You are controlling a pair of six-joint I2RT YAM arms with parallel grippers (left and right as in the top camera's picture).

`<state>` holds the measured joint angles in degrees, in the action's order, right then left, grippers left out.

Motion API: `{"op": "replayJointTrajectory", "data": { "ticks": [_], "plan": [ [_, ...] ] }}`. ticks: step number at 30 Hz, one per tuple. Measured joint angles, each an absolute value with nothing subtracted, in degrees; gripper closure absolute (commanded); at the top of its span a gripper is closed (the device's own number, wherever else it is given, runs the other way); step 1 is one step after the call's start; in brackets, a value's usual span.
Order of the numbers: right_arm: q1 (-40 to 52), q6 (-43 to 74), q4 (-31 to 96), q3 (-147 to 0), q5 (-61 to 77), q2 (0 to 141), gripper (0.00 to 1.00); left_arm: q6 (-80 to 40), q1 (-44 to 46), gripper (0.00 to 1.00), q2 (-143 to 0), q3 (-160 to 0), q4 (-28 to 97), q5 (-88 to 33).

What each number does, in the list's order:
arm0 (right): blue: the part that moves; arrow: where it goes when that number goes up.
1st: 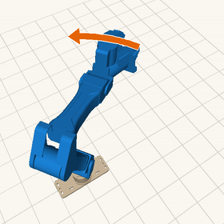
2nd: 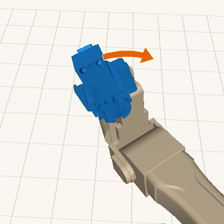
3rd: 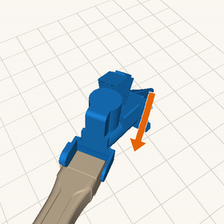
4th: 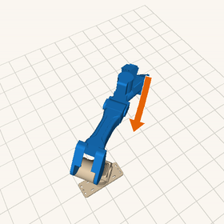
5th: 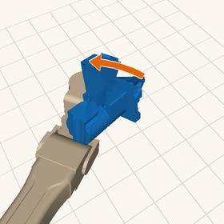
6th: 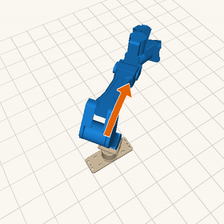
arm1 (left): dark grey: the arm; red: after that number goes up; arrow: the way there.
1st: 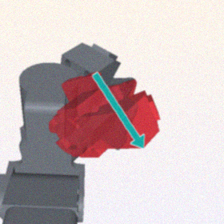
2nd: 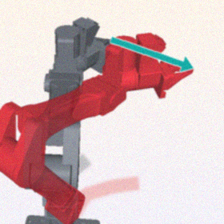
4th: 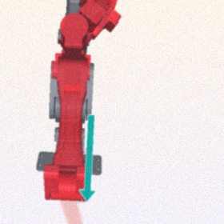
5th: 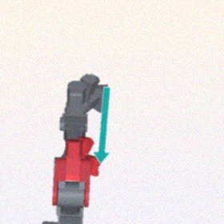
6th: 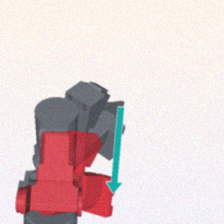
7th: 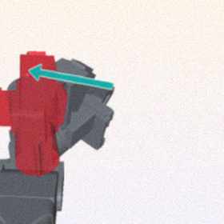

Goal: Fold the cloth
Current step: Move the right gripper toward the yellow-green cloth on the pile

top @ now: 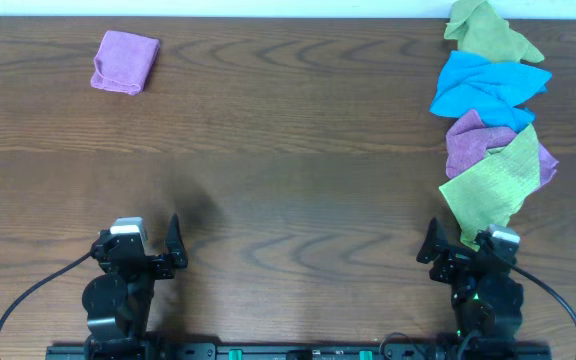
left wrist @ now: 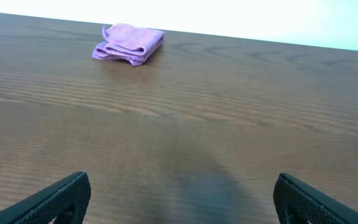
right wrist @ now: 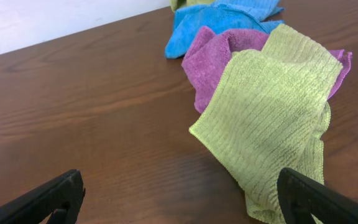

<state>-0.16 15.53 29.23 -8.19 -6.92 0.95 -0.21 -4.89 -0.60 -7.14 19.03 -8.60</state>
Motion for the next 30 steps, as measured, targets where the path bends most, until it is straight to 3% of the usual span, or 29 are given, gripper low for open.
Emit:
{"op": "replayJointTrajectory", "data": {
  "ticks": [16, 21, 26, 30],
  "plan": [
    [-0.2, 15.9, 29.1, -8.2, -6.9, 1.0, 0.01, -0.2, -4.9, 0.05, -0.6, -7.1, 19.0, -8.6],
    [-0.2, 28.4, 28.9, -8.2, -8.2, 1.0, 0.01, -0.2, -4.9, 0.05, -0.6, -7.1, 19.0, -8.6],
    [-0.2, 43.7, 27.9, -8.2, -18.9, 1.0, 0.01, -0.2, -4.9, 0.05, -0.6, -7.1, 19.0, -8.6],
    [-1.7, 47.4, 27.8, -8.2, -24.0, 1.4, 0.01, -0.2, -4.9, 0.05, -0.6, -7.1, 19.0, -8.6]
  ]
}}
